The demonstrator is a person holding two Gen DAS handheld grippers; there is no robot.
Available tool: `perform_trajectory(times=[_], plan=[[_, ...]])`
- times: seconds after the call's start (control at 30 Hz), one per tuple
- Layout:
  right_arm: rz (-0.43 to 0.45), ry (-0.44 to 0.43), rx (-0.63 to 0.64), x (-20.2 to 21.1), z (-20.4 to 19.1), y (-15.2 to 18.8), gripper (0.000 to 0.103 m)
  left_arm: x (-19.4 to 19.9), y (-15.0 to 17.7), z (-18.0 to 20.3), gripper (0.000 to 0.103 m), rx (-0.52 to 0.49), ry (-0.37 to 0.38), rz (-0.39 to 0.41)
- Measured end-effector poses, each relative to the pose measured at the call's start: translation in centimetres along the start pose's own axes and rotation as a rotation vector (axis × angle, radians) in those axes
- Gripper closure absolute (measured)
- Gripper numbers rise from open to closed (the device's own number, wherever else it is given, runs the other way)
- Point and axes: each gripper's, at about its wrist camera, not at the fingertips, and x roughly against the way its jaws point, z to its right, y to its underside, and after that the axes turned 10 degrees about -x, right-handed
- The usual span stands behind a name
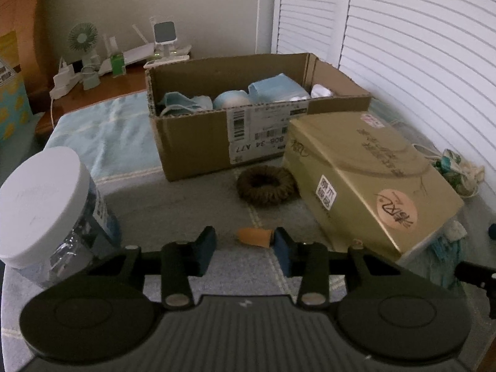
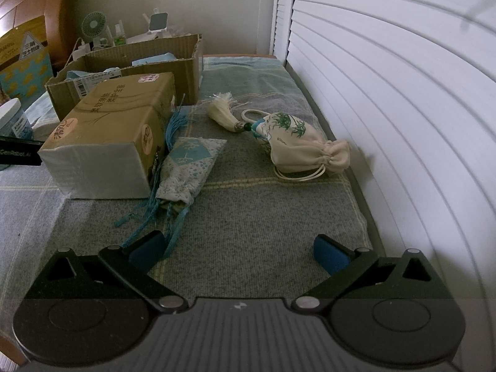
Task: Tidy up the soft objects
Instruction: 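Grasp the small orange foam piece with the left gripper, then lower the right gripper onto the cream drawstring pouch and grasp it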
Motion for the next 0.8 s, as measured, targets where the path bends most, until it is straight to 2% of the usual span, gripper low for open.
perform_trajectory(times=[0.27,0.47,0.8], plan=[[-0.004,-0.003,0.002,0.0,0.1,-0.1,0.0,0.0,-0.1,0.5,0.077,-0.031,0.026,0.011],[-0.005,0.003,0.014,0.4,0.0,-0.1,0.0,-0.1,-0.1,0.4,0.077,-0.028,0.029,0.013],[0.113,0.04,-0.02,2.5,0.5,-3.0,0.0,-0.1,-0.2,0.5,0.077,-0.028,0.026,0.012]])
